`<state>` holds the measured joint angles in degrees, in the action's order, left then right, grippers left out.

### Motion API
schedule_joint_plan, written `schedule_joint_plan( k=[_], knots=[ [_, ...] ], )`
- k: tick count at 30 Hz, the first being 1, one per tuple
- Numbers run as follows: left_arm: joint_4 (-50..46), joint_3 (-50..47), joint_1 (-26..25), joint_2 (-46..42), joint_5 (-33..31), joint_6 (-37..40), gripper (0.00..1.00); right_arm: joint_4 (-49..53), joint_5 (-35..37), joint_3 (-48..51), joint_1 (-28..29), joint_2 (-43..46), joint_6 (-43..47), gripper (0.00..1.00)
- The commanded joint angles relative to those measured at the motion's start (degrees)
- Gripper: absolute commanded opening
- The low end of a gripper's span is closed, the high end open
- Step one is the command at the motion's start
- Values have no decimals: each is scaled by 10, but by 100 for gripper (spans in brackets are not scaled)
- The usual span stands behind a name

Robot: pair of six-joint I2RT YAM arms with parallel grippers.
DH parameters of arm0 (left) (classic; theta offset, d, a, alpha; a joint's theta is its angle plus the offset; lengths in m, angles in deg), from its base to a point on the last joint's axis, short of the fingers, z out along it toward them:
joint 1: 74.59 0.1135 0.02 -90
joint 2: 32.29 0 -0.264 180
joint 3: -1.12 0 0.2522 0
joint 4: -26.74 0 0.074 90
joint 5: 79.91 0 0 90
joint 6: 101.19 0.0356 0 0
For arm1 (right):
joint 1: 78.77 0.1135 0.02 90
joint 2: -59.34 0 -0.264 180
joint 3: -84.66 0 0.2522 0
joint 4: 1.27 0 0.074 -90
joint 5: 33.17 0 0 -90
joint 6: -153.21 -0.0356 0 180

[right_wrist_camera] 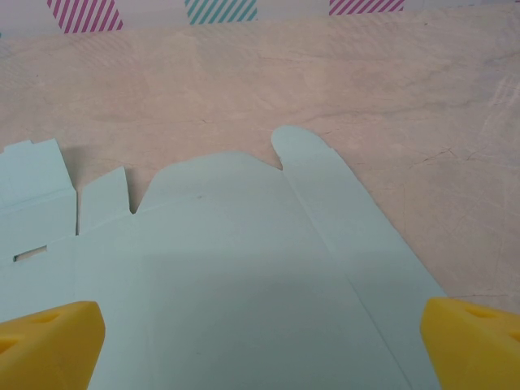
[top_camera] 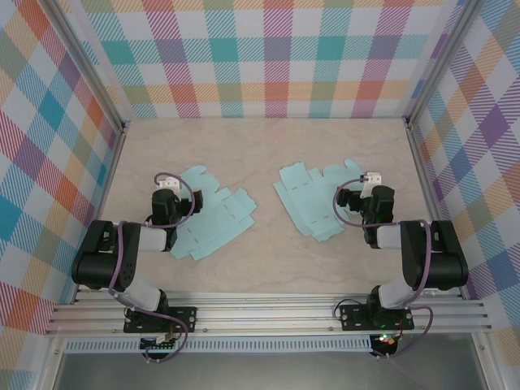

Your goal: Fold the paper box

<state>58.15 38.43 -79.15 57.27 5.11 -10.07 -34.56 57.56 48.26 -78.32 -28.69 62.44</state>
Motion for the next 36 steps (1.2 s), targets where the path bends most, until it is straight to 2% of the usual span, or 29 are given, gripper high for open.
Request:
schedule_joint_plan(
  k=[1,8,16,19,22,25,29,33,36],
  knots=[
    [7,9,8,2,8,5,100,-6,-14,-9,3,1,5,99],
    [-19,18,9,-12,-1,2,100,-8,-9,-9,3,3,5,100],
    [-159,44,6,-141,-23,-12,100,195,77,-42,3,136,-38,100],
    [-230,61,2,-198,-19,-57,100,307,102,-74,3,187,-80,100],
    [-282,70,-11,-250,14,-133,100,448,126,-120,3,228,-125,100],
    [-312,64,-57,-300,2,-209,100,588,123,-159,3,258,-184,100],
    [-335,55,-177,-337,-76,-301,100,716,80,-175,3,296,-241,100],
    [-349,77,-294,-302,-138,-384,100,770,59,-154,3,345,-263,100],
    [-360,122,-354,-226,-144,-426,100,798,50,-146,3,369,-266,100]
  ],
)
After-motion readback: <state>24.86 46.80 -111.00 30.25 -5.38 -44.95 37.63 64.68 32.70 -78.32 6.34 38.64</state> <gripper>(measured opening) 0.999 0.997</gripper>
